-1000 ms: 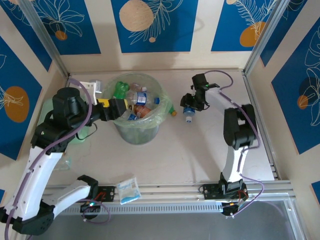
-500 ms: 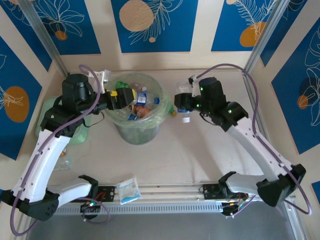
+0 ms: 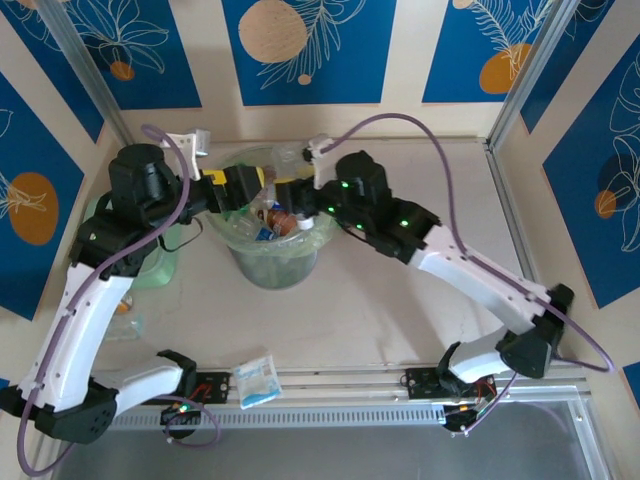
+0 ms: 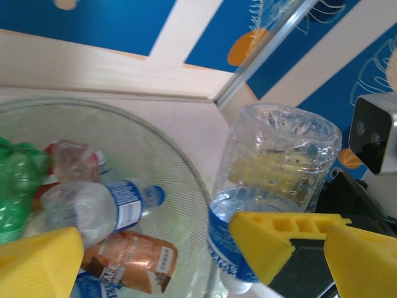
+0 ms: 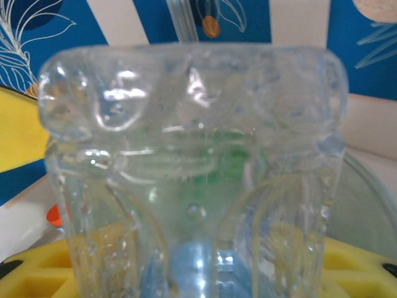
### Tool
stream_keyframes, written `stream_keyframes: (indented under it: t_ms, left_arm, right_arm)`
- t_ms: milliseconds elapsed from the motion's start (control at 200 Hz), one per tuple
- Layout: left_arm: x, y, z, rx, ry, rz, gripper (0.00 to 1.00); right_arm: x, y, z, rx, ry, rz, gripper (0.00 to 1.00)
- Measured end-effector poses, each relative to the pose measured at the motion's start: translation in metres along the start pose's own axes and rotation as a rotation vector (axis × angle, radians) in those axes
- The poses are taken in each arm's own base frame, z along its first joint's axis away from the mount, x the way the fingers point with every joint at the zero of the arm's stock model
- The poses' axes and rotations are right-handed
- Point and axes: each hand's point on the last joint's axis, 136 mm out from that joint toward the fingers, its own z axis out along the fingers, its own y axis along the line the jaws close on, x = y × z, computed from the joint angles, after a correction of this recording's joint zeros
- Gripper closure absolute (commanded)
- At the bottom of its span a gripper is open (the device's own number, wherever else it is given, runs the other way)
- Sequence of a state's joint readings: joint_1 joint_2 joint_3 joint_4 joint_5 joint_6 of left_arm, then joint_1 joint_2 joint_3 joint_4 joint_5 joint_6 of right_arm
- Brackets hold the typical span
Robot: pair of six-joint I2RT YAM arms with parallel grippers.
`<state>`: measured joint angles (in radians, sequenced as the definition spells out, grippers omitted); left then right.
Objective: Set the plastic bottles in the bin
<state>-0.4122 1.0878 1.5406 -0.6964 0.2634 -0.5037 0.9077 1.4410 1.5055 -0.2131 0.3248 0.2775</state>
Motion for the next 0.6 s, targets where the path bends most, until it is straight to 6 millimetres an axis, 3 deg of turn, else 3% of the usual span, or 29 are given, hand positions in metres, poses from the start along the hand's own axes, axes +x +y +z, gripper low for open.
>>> stream_keyframes:
  t_ms: [275,600]
  left_arm:
    - [-0.006,0.041,-0.012,-0.212,-0.048,0.003,0.0]
    - [-0.014,0.067,-0.02,-0.304,-0.077,-0.024,0.01]
  right_arm:
    - [-0.008,0.023,0.054,-0.027,-0.029,-0.079,0.43]
    - [0.001,0.023,0.066,-0.023,0.001,-0.104,0.29]
